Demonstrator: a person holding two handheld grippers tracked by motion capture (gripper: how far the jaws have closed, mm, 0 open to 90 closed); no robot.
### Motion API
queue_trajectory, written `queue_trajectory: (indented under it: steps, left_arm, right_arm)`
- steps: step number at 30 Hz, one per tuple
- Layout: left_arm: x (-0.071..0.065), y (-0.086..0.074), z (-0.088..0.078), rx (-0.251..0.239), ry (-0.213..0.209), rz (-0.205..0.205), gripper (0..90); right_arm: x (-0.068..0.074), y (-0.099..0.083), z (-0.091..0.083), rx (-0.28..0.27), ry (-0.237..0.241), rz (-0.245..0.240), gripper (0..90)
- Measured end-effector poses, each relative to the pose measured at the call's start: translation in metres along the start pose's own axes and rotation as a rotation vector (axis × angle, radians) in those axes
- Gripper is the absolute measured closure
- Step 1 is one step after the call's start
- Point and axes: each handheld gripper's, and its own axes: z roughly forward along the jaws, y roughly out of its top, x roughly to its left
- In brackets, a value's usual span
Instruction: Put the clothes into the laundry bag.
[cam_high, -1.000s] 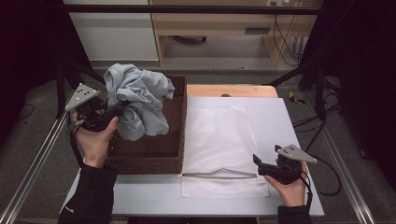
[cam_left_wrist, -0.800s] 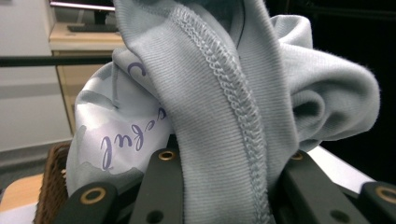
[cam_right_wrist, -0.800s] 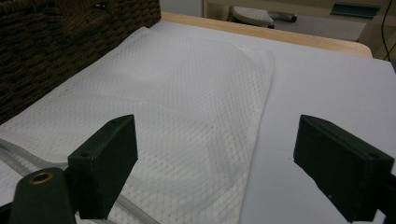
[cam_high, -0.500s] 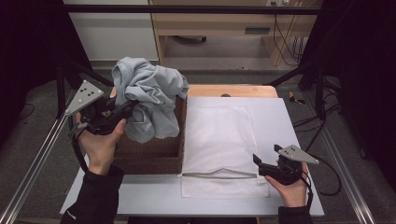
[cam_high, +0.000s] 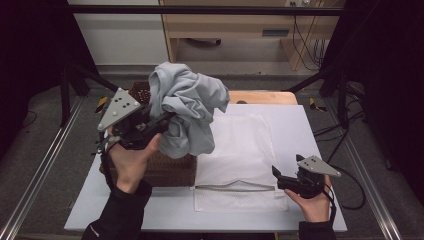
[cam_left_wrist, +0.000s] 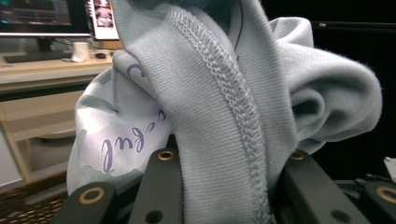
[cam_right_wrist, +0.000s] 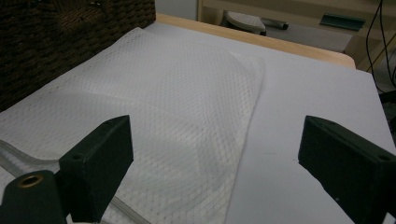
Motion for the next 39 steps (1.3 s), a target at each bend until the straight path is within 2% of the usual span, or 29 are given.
queue_trajectory:
  steps: [6,10,11,15,18,19,21,22,25,26,27,30,36,37,39]
  left_arm:
    - [-0.017,-0.007,0.017,0.017,-0.048,0.006,71.6]
    - [-0.036,-0.012,0.036,0.024,-0.101,0.0,71.6]
    - [-0.036,-0.012,0.036,0.024,-0.101,0.0,71.5]
    - [-0.05,-0.02,0.052,0.047,-0.13,0.021,71.6]
    - [-0.061,-0.032,0.066,0.073,-0.154,0.023,71.5]
    - [-0.061,-0.032,0.066,0.073,-0.154,0.023,71.5]
    - [-0.068,-0.043,0.077,0.099,-0.18,0.026,71.4]
    - [-0.068,-0.043,0.077,0.099,-0.18,0.026,71.4]
    - [-0.074,-0.056,0.088,0.126,-0.191,0.016,71.4]
    - [-0.077,-0.065,0.094,0.148,-0.198,0.015,71.3]
    - [-0.077,-0.065,0.094,0.148,-0.198,0.015,71.3]
    - [-0.082,-0.079,0.104,0.178,-0.209,0.009,71.3]
    - [-0.093,-0.11,0.124,0.257,-0.228,0.021,70.8]
    - [-0.096,-0.12,0.132,0.284,-0.232,0.016,70.6]
    - [-0.097,-0.125,0.136,0.295,-0.237,0.017,70.1]
  right_arm:
    - [-0.004,0.0,-0.003,-0.002,-0.01,0.012,10.7]
    - [-0.007,0.0,-0.006,-0.006,-0.022,0.024,11.1]
    - [-0.007,0.0,-0.006,-0.006,-0.022,0.024,11.1]
    - [-0.01,-0.001,-0.008,-0.002,-0.029,0.03,11.5]
    - [-0.01,-0.001,-0.008,0.0,-0.033,0.031,11.2]
    - [-0.011,-0.001,-0.008,0.0,-0.034,0.033,11.2]
    - [-0.011,-0.002,-0.008,0.001,-0.038,0.034,10.9]
    - [-0.012,-0.002,-0.009,0.001,-0.038,0.035,10.9]
    - [-0.014,-0.002,-0.009,-0.003,-0.045,0.037,10.9]
    - [-0.015,-0.002,-0.01,-0.002,-0.047,0.045,10.8]
    - [-0.015,-0.002,-0.01,-0.002,-0.047,0.045,10.8]
    - [-0.016,-0.003,-0.01,-0.001,-0.052,0.051,10.8]
    - [-0.019,-0.005,-0.01,0.016,-0.065,0.06,10.9]
    - [-0.019,-0.005,-0.01,0.019,-0.065,0.065,10.9]
    - [-0.02,-0.006,-0.009,0.022,-0.068,0.062,10.9]
